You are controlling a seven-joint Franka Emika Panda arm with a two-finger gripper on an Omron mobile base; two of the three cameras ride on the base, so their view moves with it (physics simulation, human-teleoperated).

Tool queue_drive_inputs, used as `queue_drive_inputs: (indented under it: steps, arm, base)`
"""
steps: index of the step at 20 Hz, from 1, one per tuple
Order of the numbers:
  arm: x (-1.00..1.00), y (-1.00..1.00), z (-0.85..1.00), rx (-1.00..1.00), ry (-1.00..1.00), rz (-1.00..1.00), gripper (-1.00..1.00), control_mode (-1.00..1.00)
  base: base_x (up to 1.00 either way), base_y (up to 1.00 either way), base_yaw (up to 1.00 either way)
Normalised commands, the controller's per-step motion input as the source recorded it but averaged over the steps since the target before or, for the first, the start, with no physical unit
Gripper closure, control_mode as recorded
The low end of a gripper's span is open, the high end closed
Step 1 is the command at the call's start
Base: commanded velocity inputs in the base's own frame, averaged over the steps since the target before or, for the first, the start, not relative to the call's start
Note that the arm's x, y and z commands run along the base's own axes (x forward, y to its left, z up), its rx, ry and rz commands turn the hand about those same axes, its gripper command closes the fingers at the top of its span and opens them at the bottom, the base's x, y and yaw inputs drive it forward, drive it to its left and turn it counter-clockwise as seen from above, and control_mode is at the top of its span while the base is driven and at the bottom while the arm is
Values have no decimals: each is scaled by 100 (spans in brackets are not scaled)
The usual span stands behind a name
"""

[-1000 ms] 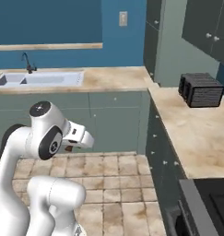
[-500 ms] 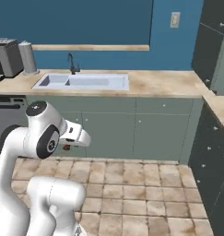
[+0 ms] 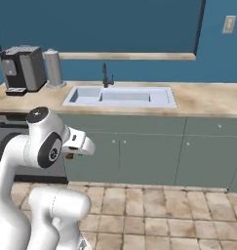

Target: Take the chicken drumsticks from the pan and place one on each plate on the dining counter.

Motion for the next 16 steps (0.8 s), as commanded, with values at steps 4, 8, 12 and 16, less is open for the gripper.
queue_drive_inputs:
  steps: [4,8,12,16]
  arm:
    - [0,0,0,0,0,0,100,100]
    - [0,0,0,0,0,0,100,100]
    - [0,0,0,0,0,0,100,100]
    - [0,0,0,0,0,0,100,100]
  base:
    - [38,100,-6]
    - [8,100,-11]
    - [0,100,-15]
    - [0,100,-21]
